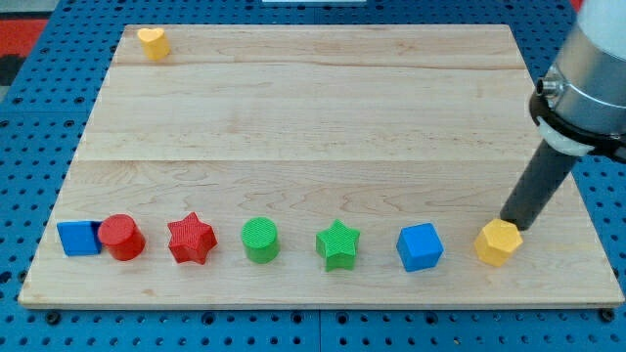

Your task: Push yellow hexagon on right side of blue cube

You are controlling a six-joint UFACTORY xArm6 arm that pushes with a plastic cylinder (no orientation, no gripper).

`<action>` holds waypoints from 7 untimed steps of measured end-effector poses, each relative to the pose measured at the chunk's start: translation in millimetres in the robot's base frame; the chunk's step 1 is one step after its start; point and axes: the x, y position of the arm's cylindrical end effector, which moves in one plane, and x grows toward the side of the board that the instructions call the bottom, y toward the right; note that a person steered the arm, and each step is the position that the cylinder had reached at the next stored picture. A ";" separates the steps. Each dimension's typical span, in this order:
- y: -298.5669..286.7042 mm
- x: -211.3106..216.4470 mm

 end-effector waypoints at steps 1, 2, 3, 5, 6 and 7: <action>17.5 10.2; -6.8 22.6; -6.8 30.1; -27.0 31.0; -44.8 31.2; -63.6 33.2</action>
